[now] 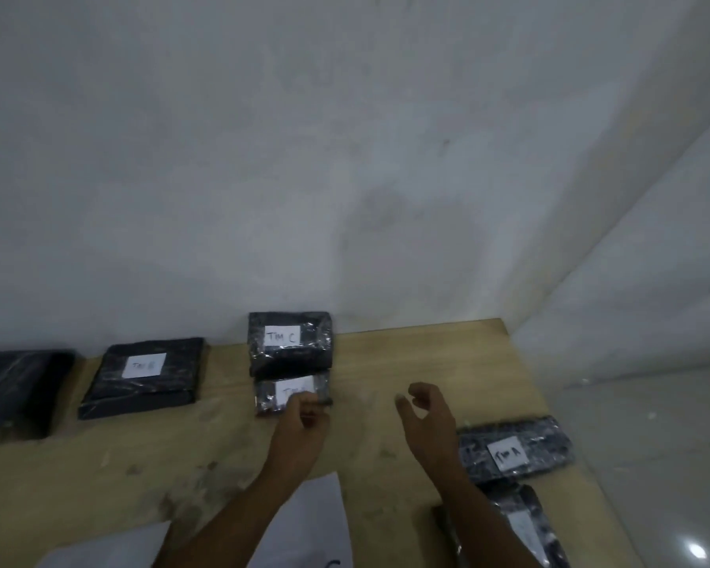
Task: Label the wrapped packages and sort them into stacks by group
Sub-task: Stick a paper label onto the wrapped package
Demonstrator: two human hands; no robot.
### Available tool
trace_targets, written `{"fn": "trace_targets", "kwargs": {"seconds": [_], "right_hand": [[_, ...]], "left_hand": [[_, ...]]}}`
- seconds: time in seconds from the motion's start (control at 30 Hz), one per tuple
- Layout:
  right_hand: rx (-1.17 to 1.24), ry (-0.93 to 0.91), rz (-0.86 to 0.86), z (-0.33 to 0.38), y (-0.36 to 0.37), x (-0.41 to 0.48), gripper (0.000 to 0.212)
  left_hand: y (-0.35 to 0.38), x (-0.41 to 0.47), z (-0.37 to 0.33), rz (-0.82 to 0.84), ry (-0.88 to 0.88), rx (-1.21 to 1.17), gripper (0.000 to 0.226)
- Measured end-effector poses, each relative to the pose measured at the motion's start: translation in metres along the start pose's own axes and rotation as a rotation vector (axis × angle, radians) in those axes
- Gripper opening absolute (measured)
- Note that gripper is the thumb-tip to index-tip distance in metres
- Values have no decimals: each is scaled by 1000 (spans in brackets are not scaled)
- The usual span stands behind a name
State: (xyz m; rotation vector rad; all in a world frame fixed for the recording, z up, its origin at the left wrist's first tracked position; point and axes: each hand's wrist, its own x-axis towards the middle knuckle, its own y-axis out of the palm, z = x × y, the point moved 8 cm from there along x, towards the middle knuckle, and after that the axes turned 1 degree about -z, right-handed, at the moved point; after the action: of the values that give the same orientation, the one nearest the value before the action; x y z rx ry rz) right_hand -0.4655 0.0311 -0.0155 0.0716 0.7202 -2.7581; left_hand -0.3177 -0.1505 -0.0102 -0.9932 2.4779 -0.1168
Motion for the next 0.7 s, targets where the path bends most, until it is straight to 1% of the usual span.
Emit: {"fn": "trace_targets", "kwargs": {"seconds": [0.17, 0.23, 0.27, 0.33, 0.4, 0.53, 0.6, 0.7], "right_hand": [[-138, 56, -194, -40, -93, -3, 25], [-173, 123, -256, -64, -128, 1, 25], [-212, 185, -264, -78, -139, 4, 27], [-358, 342, -263, -110, -165, 2, 39], [-421, 423, -271, -130, -183, -2, 55], [-364, 473, -249, -155, -195, -2, 85], [-251, 502, -244, -167, -194, 4, 91], [-109, 558, -235, -175, -191, 10, 94]], "left_hand": [[81, -41, 23, 268, -128, 45, 9], [106, -55, 29, 341, -170, 70, 11], [114, -59, 31, 369, -190, 71, 14], [134, -70, 33, 427, -224, 84, 21], [147, -76, 34, 458, -241, 110, 23], [161, -81, 34, 463, -191, 125, 19], [164, -82, 33, 452, -171, 128, 17], [166, -79, 33, 437, -185, 96, 14]]}}
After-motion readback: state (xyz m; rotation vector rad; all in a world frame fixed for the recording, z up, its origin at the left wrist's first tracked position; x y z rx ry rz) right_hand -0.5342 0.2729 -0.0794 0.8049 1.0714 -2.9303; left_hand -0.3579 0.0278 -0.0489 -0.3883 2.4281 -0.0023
